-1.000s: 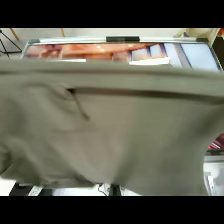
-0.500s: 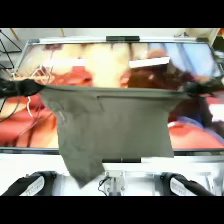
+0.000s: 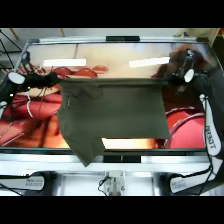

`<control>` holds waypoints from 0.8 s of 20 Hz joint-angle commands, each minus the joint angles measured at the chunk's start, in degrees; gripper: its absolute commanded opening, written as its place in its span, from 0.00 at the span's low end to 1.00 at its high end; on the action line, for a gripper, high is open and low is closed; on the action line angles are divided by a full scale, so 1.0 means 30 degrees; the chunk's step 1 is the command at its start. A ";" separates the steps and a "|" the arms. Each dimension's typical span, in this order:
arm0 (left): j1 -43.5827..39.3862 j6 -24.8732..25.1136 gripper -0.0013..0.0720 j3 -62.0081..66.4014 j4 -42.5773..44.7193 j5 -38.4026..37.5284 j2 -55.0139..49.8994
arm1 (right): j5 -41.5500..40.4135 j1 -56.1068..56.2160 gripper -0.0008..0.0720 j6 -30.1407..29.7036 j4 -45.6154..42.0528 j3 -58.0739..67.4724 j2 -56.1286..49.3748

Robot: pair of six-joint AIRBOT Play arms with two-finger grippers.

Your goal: Fold the shirts.

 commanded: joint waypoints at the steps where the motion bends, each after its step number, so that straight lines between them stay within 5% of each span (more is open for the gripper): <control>1: -0.0503 0.0109 0.07 0.0248 -0.0459 0.0328 -0.1392 | 0.0444 0.0073 0.12 0.0124 0.1406 0.0335 -0.1275; 8: 0.0022 0.0073 0.07 -0.0211 -0.0306 -0.6972 -0.0758 | 0.7308 -0.0277 0.12 -0.1625 0.0466 0.0328 -0.0466; 16: 0.0670 -0.0838 0.07 -0.2470 0.0590 -0.7322 -0.0809 | 0.9522 -0.0262 0.12 -0.1661 -0.0182 0.0328 -0.1821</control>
